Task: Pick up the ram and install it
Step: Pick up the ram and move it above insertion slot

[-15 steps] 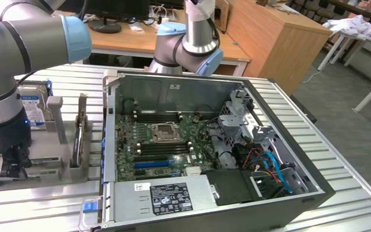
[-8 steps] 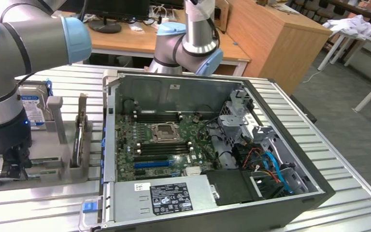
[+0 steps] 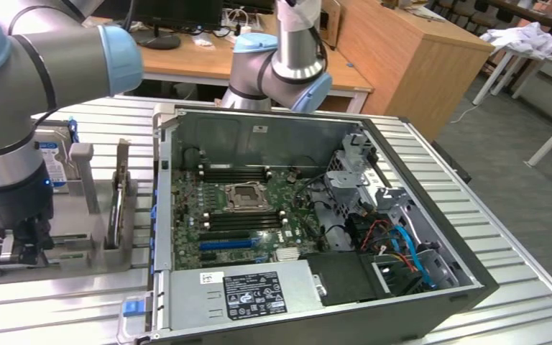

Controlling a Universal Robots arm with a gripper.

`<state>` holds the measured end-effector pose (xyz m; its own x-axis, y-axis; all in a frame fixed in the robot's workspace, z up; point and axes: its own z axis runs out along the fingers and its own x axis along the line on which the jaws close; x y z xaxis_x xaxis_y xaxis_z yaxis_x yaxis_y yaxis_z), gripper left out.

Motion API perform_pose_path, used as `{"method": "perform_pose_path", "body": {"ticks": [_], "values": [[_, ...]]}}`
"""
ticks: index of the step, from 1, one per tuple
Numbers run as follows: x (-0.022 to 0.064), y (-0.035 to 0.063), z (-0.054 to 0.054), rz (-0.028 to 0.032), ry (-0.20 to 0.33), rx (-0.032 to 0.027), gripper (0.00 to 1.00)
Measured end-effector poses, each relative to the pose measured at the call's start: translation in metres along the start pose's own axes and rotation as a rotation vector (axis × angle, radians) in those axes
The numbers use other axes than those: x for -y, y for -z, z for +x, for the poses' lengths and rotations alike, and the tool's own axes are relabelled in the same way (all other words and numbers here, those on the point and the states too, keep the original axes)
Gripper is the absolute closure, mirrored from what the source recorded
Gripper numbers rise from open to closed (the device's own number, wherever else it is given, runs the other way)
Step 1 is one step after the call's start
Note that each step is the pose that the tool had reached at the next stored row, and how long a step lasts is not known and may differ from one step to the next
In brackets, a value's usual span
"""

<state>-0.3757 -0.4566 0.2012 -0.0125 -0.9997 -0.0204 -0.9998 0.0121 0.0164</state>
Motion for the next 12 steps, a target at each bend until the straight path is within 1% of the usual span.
{"method": "perform_pose_path", "body": {"ticks": [3, 10, 12], "values": [[0.0022, -0.0001, 0.0, 0.0001, 0.0, 0.0, 0.64], [0.0022, 0.0, 0.0, 0.0, 0.0, -0.0001, 0.64], [0.0022, 0.0, 0.0, 0.0, 0.0, -0.0001, 0.66]]}}
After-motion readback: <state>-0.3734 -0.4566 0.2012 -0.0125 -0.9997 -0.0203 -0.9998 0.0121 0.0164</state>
